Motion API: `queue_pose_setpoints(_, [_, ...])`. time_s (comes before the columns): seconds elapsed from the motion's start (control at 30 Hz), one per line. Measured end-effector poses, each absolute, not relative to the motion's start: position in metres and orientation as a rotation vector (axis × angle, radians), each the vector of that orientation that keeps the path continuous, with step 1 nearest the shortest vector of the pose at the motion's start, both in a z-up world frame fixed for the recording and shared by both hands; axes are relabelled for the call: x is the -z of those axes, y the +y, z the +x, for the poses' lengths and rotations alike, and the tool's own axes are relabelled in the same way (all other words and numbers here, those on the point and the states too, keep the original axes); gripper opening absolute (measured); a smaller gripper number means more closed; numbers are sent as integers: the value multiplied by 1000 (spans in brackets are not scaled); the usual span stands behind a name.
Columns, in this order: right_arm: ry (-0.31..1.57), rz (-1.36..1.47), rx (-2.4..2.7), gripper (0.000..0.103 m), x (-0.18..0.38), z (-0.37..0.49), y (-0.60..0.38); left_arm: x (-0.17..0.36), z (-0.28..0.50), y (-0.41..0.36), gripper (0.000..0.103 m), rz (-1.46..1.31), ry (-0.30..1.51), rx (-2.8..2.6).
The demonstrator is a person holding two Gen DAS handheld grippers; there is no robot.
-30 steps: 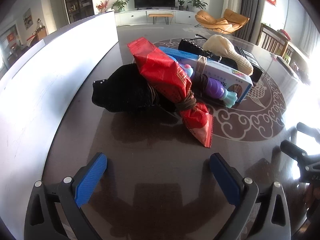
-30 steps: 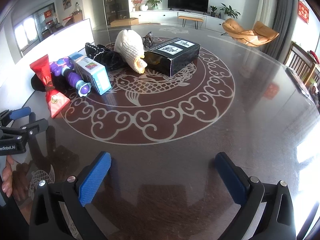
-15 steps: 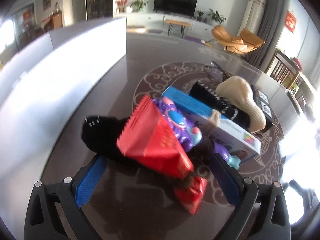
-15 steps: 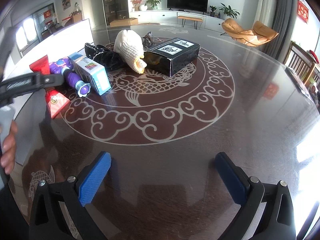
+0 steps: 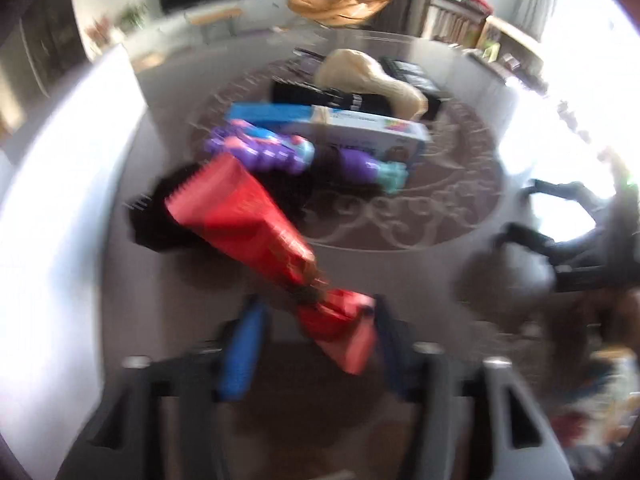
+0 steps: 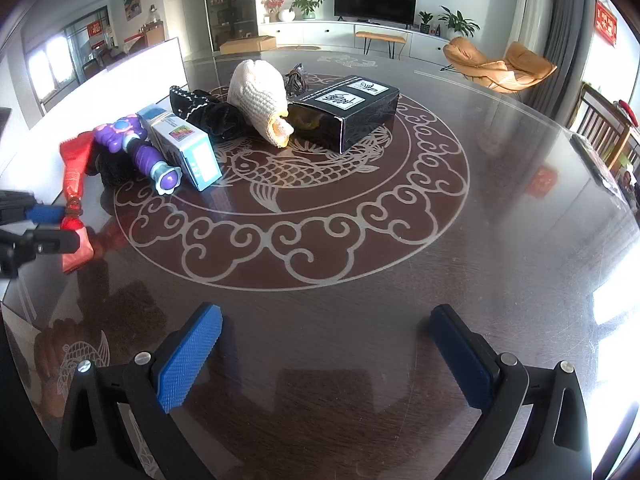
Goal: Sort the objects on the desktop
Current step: 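Grasp the red candy-wrapped packet with the left tool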
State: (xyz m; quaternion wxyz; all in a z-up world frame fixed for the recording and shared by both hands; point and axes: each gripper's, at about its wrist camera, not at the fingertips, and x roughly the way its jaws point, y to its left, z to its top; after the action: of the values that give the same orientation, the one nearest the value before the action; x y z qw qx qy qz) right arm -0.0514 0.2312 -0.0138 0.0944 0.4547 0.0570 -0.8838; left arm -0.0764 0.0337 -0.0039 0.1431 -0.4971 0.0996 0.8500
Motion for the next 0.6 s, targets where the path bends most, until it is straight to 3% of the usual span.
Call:
queue_pose_setpoints(0.03, [169, 1349, 2621, 103, 14, -52, 232, 4, -77, 36, 88, -1416, 323, -2516])
queue_pose_setpoints(0.3, [168, 1349, 2622, 103, 14, -52, 231, 25, -95, 27, 92, -1466, 73, -2670])
queue_pose_setpoints(0.6, [167, 1350, 2623, 103, 14, -52, 231, 24, -70, -3, 94, -1447, -4, -2810])
